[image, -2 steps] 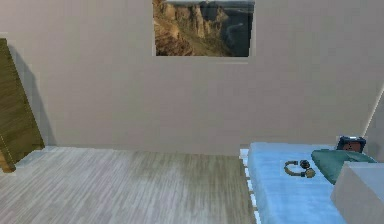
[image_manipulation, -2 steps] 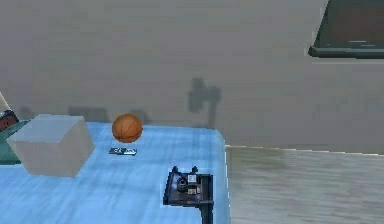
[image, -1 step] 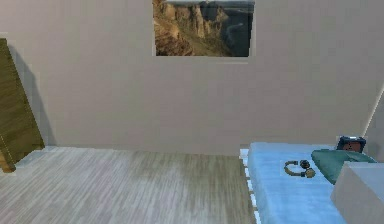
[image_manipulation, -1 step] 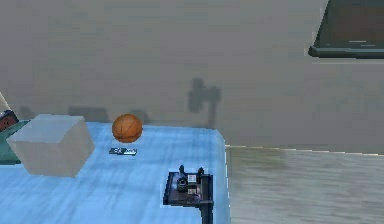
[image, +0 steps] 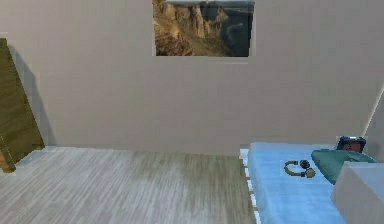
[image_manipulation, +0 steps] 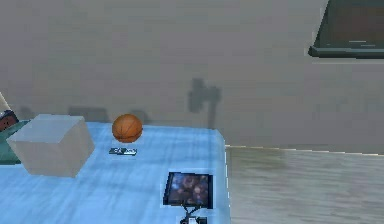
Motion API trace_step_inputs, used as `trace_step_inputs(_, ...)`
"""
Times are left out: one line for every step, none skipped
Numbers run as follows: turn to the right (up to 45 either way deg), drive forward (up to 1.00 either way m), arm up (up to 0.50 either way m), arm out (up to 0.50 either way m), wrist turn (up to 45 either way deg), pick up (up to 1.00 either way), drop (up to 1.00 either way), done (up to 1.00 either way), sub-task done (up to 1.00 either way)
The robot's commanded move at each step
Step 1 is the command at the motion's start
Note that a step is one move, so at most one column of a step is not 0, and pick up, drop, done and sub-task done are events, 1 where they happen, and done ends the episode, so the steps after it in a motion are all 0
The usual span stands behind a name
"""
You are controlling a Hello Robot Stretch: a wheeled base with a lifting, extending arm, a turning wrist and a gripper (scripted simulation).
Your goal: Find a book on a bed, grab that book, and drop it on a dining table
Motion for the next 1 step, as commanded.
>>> trace_step_inputs(0.0, 0.00, 0.00, 0.00, 0.0, 1.00, 0.00, 0.00, 0.00)
